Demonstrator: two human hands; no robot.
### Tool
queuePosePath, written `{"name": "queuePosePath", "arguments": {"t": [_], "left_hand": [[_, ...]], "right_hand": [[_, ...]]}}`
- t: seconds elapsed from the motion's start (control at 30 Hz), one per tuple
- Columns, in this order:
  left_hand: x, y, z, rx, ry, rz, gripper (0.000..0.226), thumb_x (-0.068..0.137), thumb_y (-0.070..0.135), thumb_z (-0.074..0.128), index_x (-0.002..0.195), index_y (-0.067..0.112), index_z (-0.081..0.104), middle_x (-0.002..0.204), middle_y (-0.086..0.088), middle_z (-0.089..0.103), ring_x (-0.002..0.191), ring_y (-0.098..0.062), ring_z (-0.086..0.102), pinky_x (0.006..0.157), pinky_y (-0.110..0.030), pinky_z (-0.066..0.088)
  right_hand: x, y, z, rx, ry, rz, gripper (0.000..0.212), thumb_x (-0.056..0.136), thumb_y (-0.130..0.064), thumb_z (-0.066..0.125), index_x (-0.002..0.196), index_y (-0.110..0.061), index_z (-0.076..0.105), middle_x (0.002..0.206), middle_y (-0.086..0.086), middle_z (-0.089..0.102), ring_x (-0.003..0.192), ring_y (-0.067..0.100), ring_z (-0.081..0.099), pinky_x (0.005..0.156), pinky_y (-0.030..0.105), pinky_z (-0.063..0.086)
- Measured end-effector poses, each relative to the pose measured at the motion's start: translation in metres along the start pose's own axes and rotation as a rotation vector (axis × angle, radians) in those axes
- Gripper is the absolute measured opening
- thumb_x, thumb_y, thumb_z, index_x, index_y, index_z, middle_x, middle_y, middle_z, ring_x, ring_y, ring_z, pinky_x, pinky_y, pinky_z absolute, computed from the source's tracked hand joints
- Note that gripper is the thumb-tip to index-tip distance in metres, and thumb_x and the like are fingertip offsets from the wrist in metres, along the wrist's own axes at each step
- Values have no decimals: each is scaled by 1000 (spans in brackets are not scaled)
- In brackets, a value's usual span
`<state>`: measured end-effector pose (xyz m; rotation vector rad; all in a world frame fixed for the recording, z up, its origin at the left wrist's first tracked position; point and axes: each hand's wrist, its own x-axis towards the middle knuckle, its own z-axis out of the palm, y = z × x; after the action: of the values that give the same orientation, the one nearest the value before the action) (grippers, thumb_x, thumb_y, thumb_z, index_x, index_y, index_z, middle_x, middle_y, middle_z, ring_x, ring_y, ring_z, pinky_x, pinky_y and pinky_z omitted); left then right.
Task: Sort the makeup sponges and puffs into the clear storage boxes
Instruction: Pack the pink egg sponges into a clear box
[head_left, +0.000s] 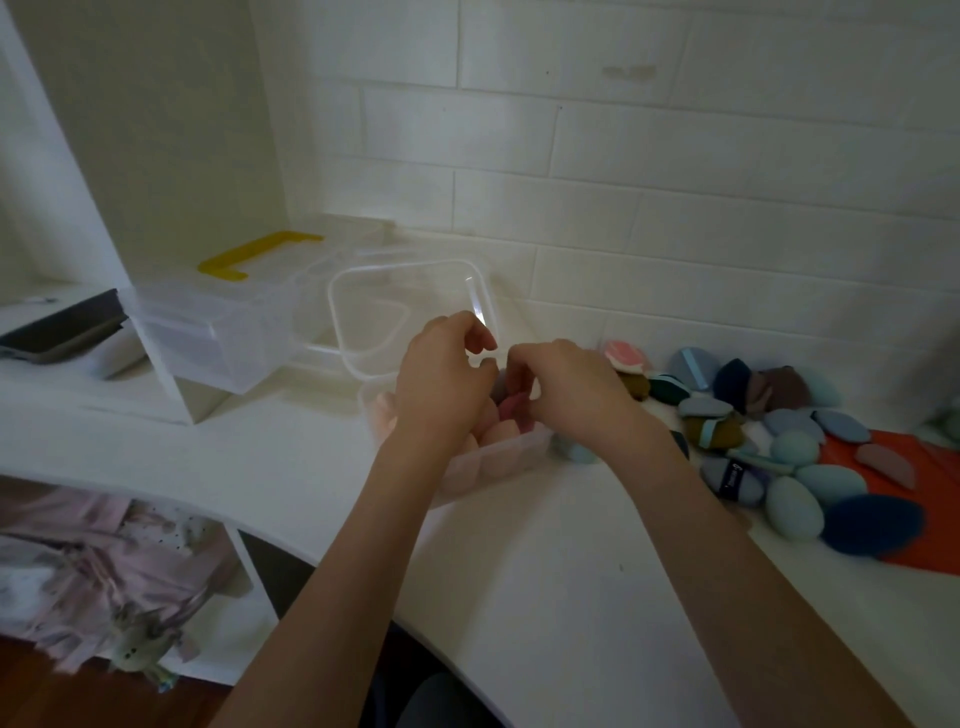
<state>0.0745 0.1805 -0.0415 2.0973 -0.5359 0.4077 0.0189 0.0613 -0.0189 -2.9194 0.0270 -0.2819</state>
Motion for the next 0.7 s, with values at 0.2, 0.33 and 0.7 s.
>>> {"name": "queuePosePath", "arguments": {"t": [0.2,0.33,0.7], "left_hand": [[1,9,-3,-229,64,-93,10,83,11,56,86,21,59,82,8,59,70,-6,54,62,-15,38],[-1,23,-13,-728,-42,-171,28,69,11,41,93,20,52,96,2,53,77,-8,49,57,-13,43],[-6,20,-9,-518,-128,-129,33,89,3,46,119,17,43,117,1,53,109,-15,57,77,-16,46]], "right_hand": [[3,17,-17,176,-12,7,17,81,-18,68,90,-31,66,85,-14,62,78,10,60,67,20,47],[-2,10,-33,540,71,-56,17,84,-24,69,100,-29,68,89,-5,70,85,10,65,76,24,52],[-2,17,-22,633,88,-9,30,80,-13,67,103,-29,56,105,-8,59,87,11,62,69,25,55]]}}
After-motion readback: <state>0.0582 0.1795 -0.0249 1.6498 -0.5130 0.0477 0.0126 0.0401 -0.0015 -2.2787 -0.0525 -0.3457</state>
